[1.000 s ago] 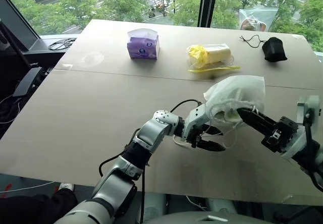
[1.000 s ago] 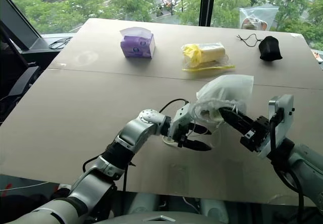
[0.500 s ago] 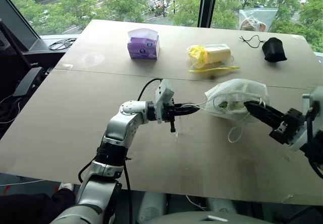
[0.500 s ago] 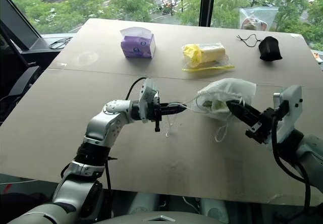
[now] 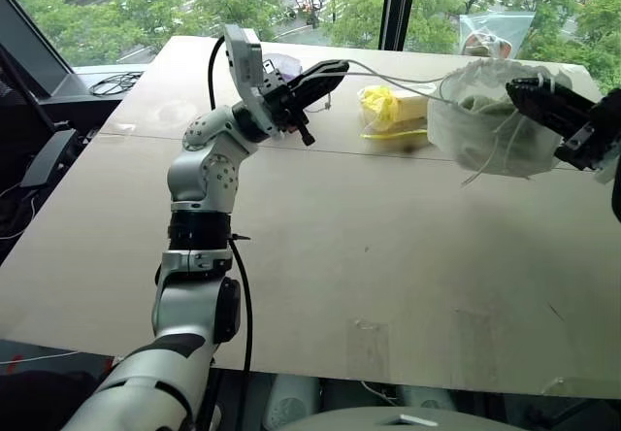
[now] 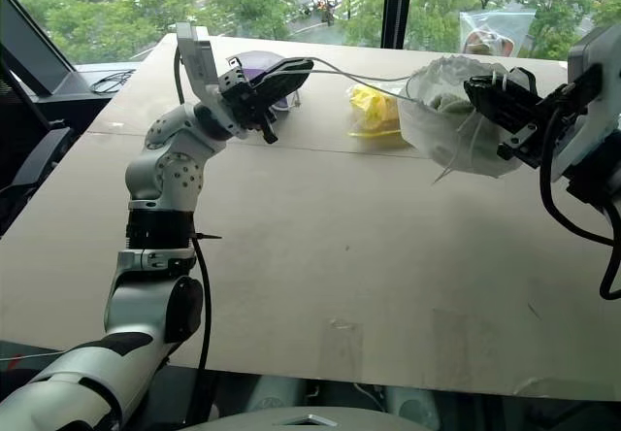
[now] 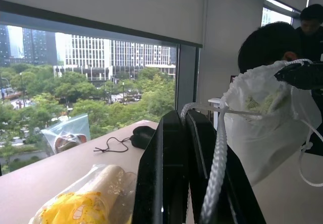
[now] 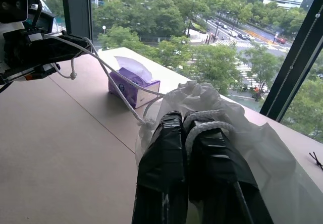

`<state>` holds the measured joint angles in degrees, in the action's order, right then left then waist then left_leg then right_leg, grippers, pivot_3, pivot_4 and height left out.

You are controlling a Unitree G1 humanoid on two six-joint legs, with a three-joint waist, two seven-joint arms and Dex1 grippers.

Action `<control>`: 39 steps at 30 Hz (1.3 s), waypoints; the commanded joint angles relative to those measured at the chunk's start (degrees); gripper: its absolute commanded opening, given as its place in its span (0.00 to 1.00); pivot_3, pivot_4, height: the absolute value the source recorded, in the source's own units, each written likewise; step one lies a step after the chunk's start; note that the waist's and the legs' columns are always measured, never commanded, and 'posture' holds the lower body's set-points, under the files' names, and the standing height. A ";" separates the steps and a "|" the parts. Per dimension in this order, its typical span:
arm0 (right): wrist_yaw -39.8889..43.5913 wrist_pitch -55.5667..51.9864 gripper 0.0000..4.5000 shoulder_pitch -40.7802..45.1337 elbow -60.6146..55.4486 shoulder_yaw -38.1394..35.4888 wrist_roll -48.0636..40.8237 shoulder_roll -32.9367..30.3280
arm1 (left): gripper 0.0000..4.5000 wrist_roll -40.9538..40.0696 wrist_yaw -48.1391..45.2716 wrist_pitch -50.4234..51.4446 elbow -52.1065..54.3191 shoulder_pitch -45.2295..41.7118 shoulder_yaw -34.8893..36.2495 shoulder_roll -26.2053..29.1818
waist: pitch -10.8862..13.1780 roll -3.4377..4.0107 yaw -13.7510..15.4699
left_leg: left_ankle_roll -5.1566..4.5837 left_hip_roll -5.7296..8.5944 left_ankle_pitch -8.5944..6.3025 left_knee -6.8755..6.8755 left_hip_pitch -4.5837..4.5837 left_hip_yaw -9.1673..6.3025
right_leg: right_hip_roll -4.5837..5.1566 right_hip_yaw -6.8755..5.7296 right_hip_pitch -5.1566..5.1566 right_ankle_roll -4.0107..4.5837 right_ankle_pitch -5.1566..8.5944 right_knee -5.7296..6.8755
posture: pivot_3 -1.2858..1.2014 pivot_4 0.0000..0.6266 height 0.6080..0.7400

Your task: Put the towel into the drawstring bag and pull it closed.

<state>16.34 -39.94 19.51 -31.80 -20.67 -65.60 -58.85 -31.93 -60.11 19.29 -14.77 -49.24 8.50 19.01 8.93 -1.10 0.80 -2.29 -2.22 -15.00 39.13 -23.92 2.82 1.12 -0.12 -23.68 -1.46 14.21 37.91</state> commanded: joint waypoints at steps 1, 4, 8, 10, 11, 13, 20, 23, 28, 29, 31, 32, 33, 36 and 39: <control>0.37 -0.22 0.00 1.24 -1.30 -0.14 0.73 1.33 | 0.03 -1.87 -0.31 3.37 4.11 2.95 -1.22 0.43 | 0.01 0.01 -0.03 | 0.00 0.00 0.00 0.00 0.00 0.01 | 0.02 0.02 -0.01 0.00 0.00 0.02 | 0.52 0.24 1.00; 0.53 -0.85 0.00 1.15 -1.58 -0.44 0.88 2.02 | 0.03 -1.74 0.92 3.93 4.69 4.19 -0.98 0.38 | 0.01 0.01 -0.01 | 0.00 0.00 0.00 0.00 0.00 -0.02 | 0.04 -0.03 -0.01 0.00 0.00 0.06 | 0.52 0.24 1.00; -0.77 -1.14 0.00 0.36 0.08 -1.94 4.29 2.10 | 0.03 -4.79 10.23 2.68 -1.76 0.47 7.37 -0.72 | 0.02 0.00 0.00 | 0.00 0.00 0.00 0.02 0.05 -0.02 | 0.04 -0.03 0.00 0.01 -0.01 0.10 | 0.52 0.24 1.00; -1.02 -1.04 0.00 0.73 1.02 -3.14 5.74 1.75 | 0.03 -5.13 15.33 0.10 -5.38 -2.45 11.18 -0.91 | 0.03 0.00 -0.03 | 0.00 0.00 0.00 0.04 0.05 -0.03 | 0.03 -0.04 0.00 0.00 -0.01 0.11 | 0.52 0.24 1.00; -0.93 -1.33 0.00 0.78 1.27 -4.02 5.77 1.45 | 0.03 -5.50 17.54 -0.86 -6.95 -3.86 12.97 -0.89 | 0.03 -0.01 -0.05 | 0.00 0.01 0.00 0.04 0.06 -0.01 | 0.02 -0.02 0.00 0.00 -0.01 0.12 | 0.52 0.24 1.00; -0.16 -2.25 0.00 0.24 1.31 -5.95 5.79 0.48 | 0.03 -5.89 21.03 -2.49 -9.46 -6.02 15.62 -0.59 | 0.03 -0.01 -0.02 | 0.00 0.01 0.00 0.03 0.05 0.00 | 0.02 -0.01 0.00 0.00 -0.01 0.10 | 0.52 0.24 1.00; 7.94 -7.02 0.00 -7.15 1.54 -15.03 10.84 -7.41 | 0.03 -6.72 29.13 -8.42 -21.65 -12.35 23.28 3.55 | 0.04 -0.02 0.05 | 0.00 0.02 0.00 -0.02 0.00 0.01 | 0.07 -0.07 -0.01 -0.01 -0.01 0.04 | 0.52 0.24 1.00; 11.33 -8.07 0.00 -9.57 1.94 -18.41 12.51 -8.84 | 0.03 -6.36 28.49 -9.45 -24.19 -13.34 23.27 5.07 | 0.05 -0.04 0.06 | 0.01 0.03 0.00 -0.02 0.00 -0.01 | 0.08 -0.11 0.00 -0.01 -0.01 0.05 | 0.52 0.24 1.00; 15.74 -7.65 0.00 -13.35 3.50 -21.51 18.79 -10.72 | 0.03 -5.69 28.10 -11.12 -30.20 -15.03 24.07 8.50 | 0.07 -0.07 -0.02 | 0.02 0.04 0.01 -0.01 0.01 0.00 | 0.10 -0.12 0.00 -0.02 -0.01 0.06 | 0.52 0.24 1.00; 16.47 -6.74 0.00 -14.30 3.75 -21.54 21.29 -11.32 | 0.03 -5.34 28.53 -11.88 -32.19 -15.47 24.39 9.64 | 0.07 -0.07 -0.16 | 0.03 0.04 0.01 -0.01 0.02 0.00 | 0.09 -0.12 -0.01 -0.02 -0.01 0.07 | 0.52 0.24 1.00; 18.04 -5.11 0.00 -16.40 4.43 -21.64 26.17 -12.41 | 0.03 -4.82 29.02 -13.28 -35.76 -16.29 24.62 11.79 | 0.07 -0.07 -0.48 | 0.04 0.04 0.01 -0.05 0.11 0.04 | 0.02 -0.09 -0.02 -0.02 -0.01 0.08 | 0.52 0.24 1.00; 19.13 -4.48 0.00 -17.36 4.62 -21.92 27.88 -12.68 | 0.03 -4.52 29.01 -13.93 -37.25 -16.62 24.44 12.80 | 0.07 -0.07 -0.47 | 0.04 0.04 0.01 -0.06 0.13 0.04 | 0.00 -0.08 -0.02 -0.02 -0.01 0.08 | 0.52 0.24 1.00; 19.65 -4.04 0.00 -17.90 5.13 -22.43 29.45 -12.72 | 0.03 -3.99 29.25 -14.81 -38.95 -16.90 24.26 14.00 | 0.07 -0.07 -0.32 | 0.05 0.03 0.01 -0.06 0.12 0.01 | 0.01 -0.10 -0.02 -0.02 -0.01 0.08 | 0.52 0.24 1.00; 21.41 -2.60 0.00 -19.18 6.70 -23.58 33.83 -12.77 | 0.03 -2.78 30.47 -16.71 -43.17 -17.61 24.33 16.73 | 0.08 -0.08 -0.09 | 0.05 0.03 0.01 -0.06 0.11 0.03 | 0.03 -0.18 -0.02 -0.02 -0.01 0.07 | 0.52 0.24 1.00; 23.32 -1.02 0.00 -20.61 8.38 -24.26 37.58 -12.59 | 0.03 -1.84 30.26 -17.97 -45.45 -17.77 23.97 18.26 | 0.10 -0.13 -0.02 | 0.15 0.05 0.07 -0.06 0.09 0.03 | 0.07 -0.21 -0.01 -0.02 -0.01 0.07 | 0.52 0.24 1.00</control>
<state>40.14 -40.26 -0.16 -30.00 -39.31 -34.07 -71.08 -33.83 -32.81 5.36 -59.88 -66.14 29.12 32.30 9.03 -1.23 0.77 -2.03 -2.17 -14.87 39.07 -23.84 2.86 1.19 -0.33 -23.69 -1.48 14.21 37.97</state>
